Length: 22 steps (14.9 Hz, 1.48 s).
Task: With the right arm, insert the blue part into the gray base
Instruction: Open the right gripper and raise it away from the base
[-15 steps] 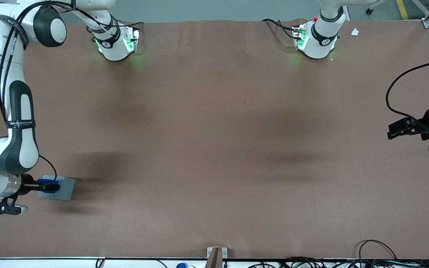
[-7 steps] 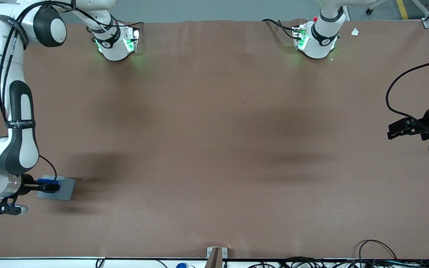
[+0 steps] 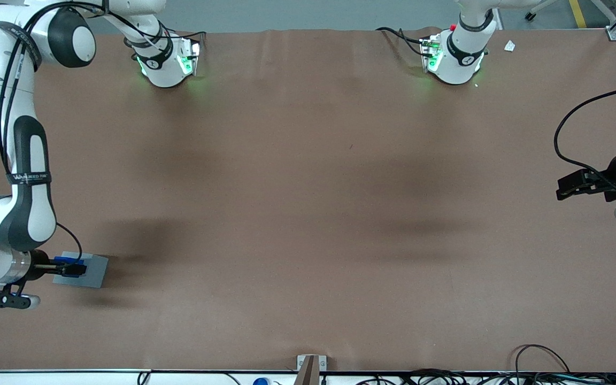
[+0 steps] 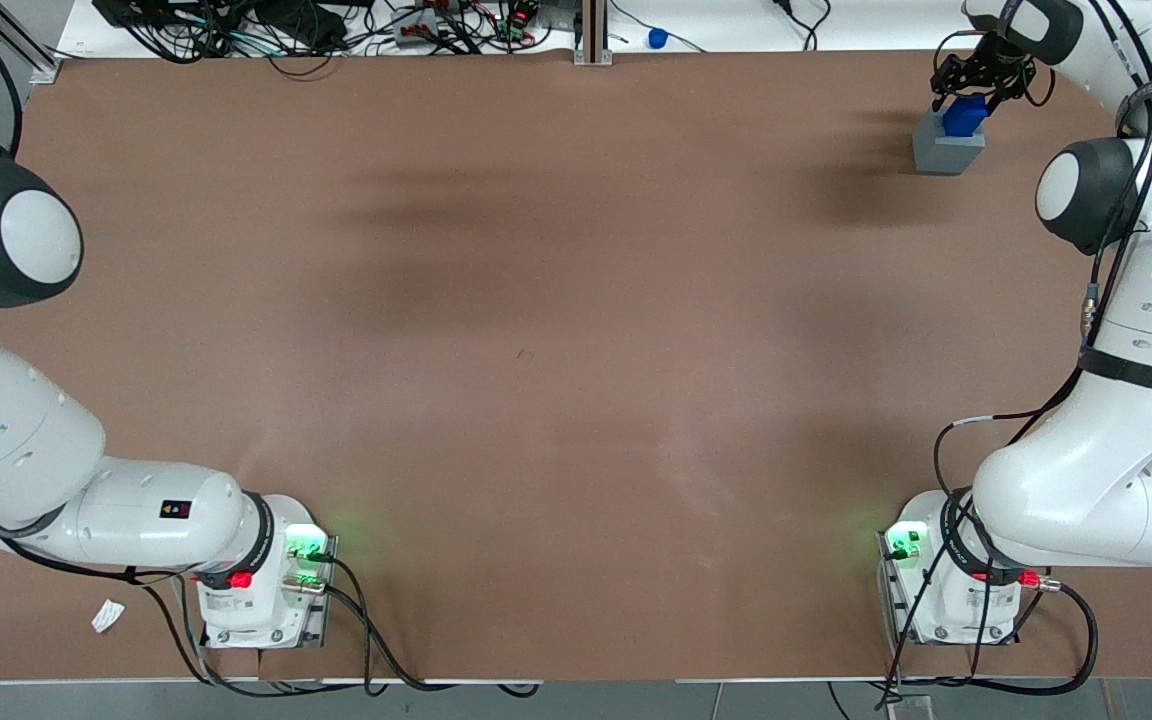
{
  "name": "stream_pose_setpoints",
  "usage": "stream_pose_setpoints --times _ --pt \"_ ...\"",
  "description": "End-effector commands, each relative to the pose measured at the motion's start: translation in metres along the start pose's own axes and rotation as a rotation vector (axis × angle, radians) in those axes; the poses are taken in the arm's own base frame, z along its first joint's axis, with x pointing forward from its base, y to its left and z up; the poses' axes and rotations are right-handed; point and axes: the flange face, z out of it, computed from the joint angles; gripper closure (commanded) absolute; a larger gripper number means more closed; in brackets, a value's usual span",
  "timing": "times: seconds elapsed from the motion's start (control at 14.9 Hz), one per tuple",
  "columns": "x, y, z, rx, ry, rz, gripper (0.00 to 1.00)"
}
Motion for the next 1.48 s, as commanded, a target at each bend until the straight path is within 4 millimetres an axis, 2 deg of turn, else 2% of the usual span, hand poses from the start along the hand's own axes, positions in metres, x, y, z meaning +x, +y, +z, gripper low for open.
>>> stream_pose_setpoints --times 0.0,0.27,0.47,0.74,0.88,1.08,1.21,1.41 --pt "0.0 -0.004 -0.012 0.007 0.013 -0.011 0.0" --pt "-0.002 -0.019 -0.06 -0.02 0.072 -0.039 0.0" --pt "-0.019 -0.02 -0.14 -0.075 0.134 -0.055 0.0" --pt "-0.072 -0.024 -0.238 -0.054 0.088 -0.043 0.0" --pt "-0.093 -0.042 -0.278 -0.051 0.107 -0.068 0.0" --pt "-0.14 -0.087 -0.313 -0.044 0.097 -0.072 0.0" --pt "-0.172 -0.108 -0.33 -0.043 0.118 -0.092 0.0" --pt "-0.201 -0.121 -0.327 -0.037 0.13 -0.118 0.0"
